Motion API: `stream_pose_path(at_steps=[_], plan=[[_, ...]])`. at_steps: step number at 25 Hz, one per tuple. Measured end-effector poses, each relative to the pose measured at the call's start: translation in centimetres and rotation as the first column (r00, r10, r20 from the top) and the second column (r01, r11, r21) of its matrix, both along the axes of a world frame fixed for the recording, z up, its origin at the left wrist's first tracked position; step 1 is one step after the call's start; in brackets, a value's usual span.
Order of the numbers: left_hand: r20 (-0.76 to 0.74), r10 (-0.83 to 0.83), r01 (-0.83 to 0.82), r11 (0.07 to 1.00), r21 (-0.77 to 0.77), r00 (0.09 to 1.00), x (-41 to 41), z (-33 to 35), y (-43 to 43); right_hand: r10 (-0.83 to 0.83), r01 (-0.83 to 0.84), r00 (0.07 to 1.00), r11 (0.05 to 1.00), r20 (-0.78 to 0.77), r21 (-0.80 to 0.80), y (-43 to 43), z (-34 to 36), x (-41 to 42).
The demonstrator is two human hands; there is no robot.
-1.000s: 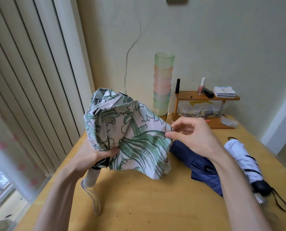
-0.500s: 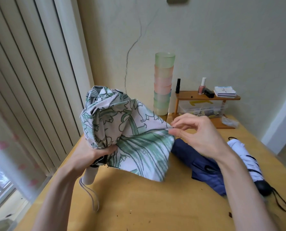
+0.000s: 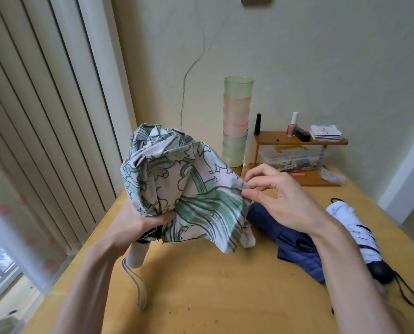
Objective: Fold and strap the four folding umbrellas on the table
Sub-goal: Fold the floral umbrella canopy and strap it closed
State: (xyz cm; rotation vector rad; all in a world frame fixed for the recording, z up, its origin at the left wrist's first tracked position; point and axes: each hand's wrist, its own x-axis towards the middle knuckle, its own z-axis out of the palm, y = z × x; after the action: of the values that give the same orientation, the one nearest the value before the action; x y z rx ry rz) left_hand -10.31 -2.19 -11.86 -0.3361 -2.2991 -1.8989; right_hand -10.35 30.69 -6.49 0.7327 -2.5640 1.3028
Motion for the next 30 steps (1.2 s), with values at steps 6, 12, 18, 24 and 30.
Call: stream_pose_path(at_steps=[6,12,18,24,30], plan=[[-0.008,0.012,-0.012,1.0,0.004,1.0,0.1,0.2,-0.4,0.008,-0.005,1.0,0.993,0.03,-0.116,0.2,0.0,-0.1],[-0.015,0.079,-0.077,0.993,0.089,0.997,0.2,0.0,-2.6,-0.056,0.017,0.993,0.942,-0.106,-0.334,2.2,1.3,0.9],[-0.019,0.024,-0.023,1.0,0.015,1.0,0.6,0.3,-1.5,0.025,-0.042,0.997,0.964,-0.07,-0.261,-0.9,0.5,0.3],[-0.031,-0.013,0.012,1.0,-0.017,0.999,0.6,0.5,-1.0,0.096,-0.103,0.995,0.939,-0.037,-0.327,-0.9,-0.4,-0.1],[-0.026,0.014,-0.014,1.0,0.018,1.0,0.4,0.3,-0.4,-0.017,-0.001,0.996,0.977,-0.084,-0.214,-1.7,-0.7,-0.2]])
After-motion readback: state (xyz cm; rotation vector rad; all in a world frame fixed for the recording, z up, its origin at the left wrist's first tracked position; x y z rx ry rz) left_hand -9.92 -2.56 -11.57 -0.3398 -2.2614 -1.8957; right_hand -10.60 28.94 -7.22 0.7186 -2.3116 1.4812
